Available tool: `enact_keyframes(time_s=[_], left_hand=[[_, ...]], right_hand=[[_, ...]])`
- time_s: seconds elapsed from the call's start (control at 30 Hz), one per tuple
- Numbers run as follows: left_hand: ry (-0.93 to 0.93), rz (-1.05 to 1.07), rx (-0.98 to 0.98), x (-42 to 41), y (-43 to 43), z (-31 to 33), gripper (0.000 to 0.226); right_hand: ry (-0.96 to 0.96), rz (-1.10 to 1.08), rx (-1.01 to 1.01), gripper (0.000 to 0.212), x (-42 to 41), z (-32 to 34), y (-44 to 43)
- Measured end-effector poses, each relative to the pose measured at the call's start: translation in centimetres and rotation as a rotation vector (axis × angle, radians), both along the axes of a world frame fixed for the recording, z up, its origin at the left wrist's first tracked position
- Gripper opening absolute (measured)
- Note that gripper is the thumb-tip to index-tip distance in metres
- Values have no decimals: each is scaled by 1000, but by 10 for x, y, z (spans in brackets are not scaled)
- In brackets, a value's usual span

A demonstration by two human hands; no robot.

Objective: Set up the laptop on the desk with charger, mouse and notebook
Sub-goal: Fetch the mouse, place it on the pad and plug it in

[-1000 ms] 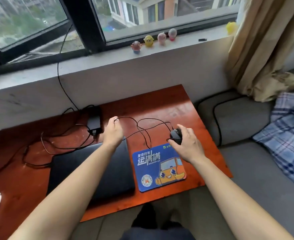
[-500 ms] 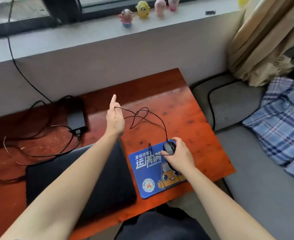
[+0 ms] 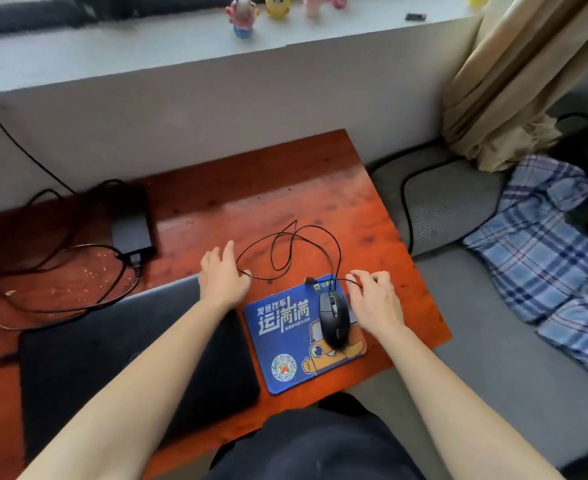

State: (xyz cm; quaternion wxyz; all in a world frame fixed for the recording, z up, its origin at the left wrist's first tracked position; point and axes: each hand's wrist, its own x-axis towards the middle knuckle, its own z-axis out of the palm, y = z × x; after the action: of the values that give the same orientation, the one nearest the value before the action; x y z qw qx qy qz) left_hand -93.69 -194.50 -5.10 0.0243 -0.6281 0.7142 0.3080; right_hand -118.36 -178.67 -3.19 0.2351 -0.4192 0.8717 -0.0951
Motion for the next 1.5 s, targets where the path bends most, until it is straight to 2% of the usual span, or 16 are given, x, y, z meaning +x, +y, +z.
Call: enact_keyframes(time_s=[0.07,0.13,0.23,0.3,0.4,0.5,0.6,0.67,0.83,0.97,1.07,1.17,1.23,1.3,1.4,1.5], left_hand=[[-2,57,-19,1,16,8,70],[28,99,-33,1,29,13,61],[29,228,-28,-5,46,22,62],[37,343,75,-16,53,24,66],[155,499,222,-37,57,19,63],[77,422,198,-57,60,23,84],[-33,216,-41,-74,62,39,117],[-19,61,-177,-82,60,51,127],[113,-255,-375,-98,57,80,97],[79,-354,-311,-120,55,99,87],[137,-391,-306,-133,55,110,55],[223,-395,-464,-137,57,124,24],[248,-332,-635,-128,58,132,17],[273,-194,-725,-111,57,140,12],[342,150,-689,-74,59,144,14],[432,549,-650,-22,69,140,21]], right_hand=[[164,15,-23,44,-14,9,-5],[232,29,-4,53,-26,17,-12],[222,46,-36,56,-41,22,-18],[216,70,-155,52,-48,24,-17],[71,119,-366,36,-57,28,-7],[-31,146,-465,27,-67,32,1],[-94,185,-512,37,-77,42,8],[-135,209,-512,45,-82,49,8],[-218,314,-560,34,-91,68,2],[-271,448,-601,32,-94,87,-5],[-269,557,-617,38,-98,99,-8],[-132,589,-586,42,-104,101,-9],[43,535,-541,33,-108,94,-13],[109,438,-436,25,-111,83,-20],[107,370,-276,25,-112,70,-31],[101,365,-247,36,-102,60,-44]])
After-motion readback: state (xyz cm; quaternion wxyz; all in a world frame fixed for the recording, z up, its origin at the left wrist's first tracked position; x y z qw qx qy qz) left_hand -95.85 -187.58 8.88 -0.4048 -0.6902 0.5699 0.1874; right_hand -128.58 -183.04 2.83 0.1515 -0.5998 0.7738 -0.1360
